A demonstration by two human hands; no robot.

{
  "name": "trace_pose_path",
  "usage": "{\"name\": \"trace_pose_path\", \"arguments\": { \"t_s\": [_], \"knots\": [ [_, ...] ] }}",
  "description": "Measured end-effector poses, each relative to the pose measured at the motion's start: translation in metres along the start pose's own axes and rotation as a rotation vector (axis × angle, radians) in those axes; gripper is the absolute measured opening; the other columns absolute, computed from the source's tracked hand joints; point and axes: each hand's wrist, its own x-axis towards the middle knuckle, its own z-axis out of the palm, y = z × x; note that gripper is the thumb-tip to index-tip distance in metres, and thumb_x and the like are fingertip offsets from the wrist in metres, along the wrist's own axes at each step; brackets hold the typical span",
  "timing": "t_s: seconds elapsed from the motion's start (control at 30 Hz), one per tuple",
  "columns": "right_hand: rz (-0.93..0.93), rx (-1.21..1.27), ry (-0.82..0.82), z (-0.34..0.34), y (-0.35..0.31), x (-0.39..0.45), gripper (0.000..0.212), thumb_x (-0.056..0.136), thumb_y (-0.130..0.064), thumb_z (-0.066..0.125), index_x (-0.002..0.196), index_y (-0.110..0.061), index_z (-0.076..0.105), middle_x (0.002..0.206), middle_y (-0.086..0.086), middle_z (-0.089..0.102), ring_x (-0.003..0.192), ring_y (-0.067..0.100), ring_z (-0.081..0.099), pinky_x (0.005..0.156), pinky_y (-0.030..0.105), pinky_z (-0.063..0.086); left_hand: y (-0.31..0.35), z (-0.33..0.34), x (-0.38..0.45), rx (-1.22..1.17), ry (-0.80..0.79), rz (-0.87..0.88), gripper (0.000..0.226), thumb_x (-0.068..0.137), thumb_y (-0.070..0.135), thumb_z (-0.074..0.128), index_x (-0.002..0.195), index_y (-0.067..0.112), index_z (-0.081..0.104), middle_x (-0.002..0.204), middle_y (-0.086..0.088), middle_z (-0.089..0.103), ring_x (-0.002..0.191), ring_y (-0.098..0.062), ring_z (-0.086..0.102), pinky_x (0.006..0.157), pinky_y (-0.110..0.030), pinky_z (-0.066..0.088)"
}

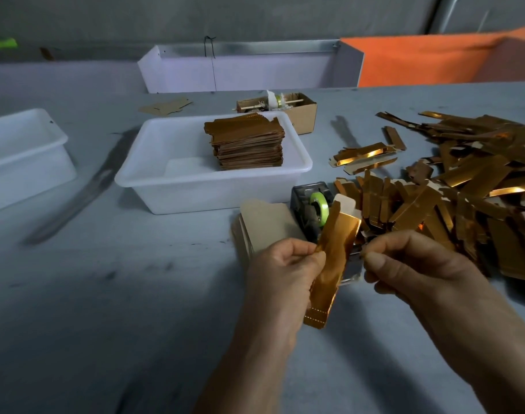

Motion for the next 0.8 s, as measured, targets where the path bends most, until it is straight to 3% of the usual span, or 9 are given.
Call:
{"name": "trace_pose_path", "arguments": {
  "t_s": [0.17, 0.4, 0.57, 0.67, 0.8],
  "knots": [
    [-0.111, -0.168, -0.120, 0.005, -0.011, 0.003, 0.019, 0.068, -0.034, 0.055, 0.077, -0.035, 0.072, 0.077, -0.010, 0.068, 0.071, 0.000, 0.059, 0.058, 0.007, 0.045, 0.004, 0.003, -0.006, -0.185, -0.057, -0.083, 0.004, 0.084, 0.008, 0.069, 0.083, 0.011, 0.069, 0.077, -0.005, 0.076, 0.073, -0.016, 0.074, 0.065, -0.022, 0.058],
    [-0.231, -0.271, -0.075, 0.011, -0.005, 0.009, 0.022, 0.069, -0.031, 0.053, 0.082, -0.028, 0.070, 0.082, -0.014, 0.067, 0.076, -0.001, 0.059, 0.061, 0.009, 0.046, 0.005, 0.001, -0.011, -0.229, -0.103, -0.047, 0.008, 0.087, 0.005, 0.066, 0.085, 0.010, 0.071, 0.079, -0.004, 0.076, 0.075, -0.014, 0.074, 0.062, -0.018, 0.056],
    [-0.263, -0.427, -0.022, 0.012, -0.001, 0.009, 0.029, 0.067, -0.040, 0.052, 0.096, -0.045, 0.055, 0.091, -0.026, 0.061, 0.082, -0.005, 0.059, 0.064, 0.010, 0.048, 0.007, 0.002, -0.013, -0.246, -0.118, -0.045, 0.013, 0.087, 0.003, 0.064, 0.085, 0.012, 0.073, 0.081, -0.005, 0.076, 0.076, -0.015, 0.074, 0.062, -0.020, 0.056],
    [-0.216, -0.411, 0.030, 0.011, 0.000, 0.011, 0.035, 0.062, -0.041, 0.055, 0.096, -0.037, 0.046, 0.087, -0.025, 0.064, 0.077, -0.003, 0.063, 0.061, 0.017, 0.048, 0.009, 0.001, -0.015, -0.243, -0.141, -0.046, 0.015, 0.087, 0.003, 0.064, 0.083, 0.014, 0.073, 0.082, -0.001, 0.075, 0.076, -0.014, 0.074, 0.062, -0.020, 0.057],
    [-0.214, -0.427, 0.036, 0.011, 0.001, 0.012, 0.027, 0.071, -0.031, 0.064, 0.091, -0.034, 0.045, 0.084, -0.029, 0.063, 0.076, -0.008, 0.062, 0.057, 0.012, 0.048, 0.008, -0.002, -0.015, -0.230, -0.177, -0.078, 0.010, 0.088, 0.010, 0.065, 0.085, 0.015, 0.073, 0.088, -0.004, 0.075, 0.081, -0.018, 0.074, 0.072, -0.029, 0.060]
  ]
}}
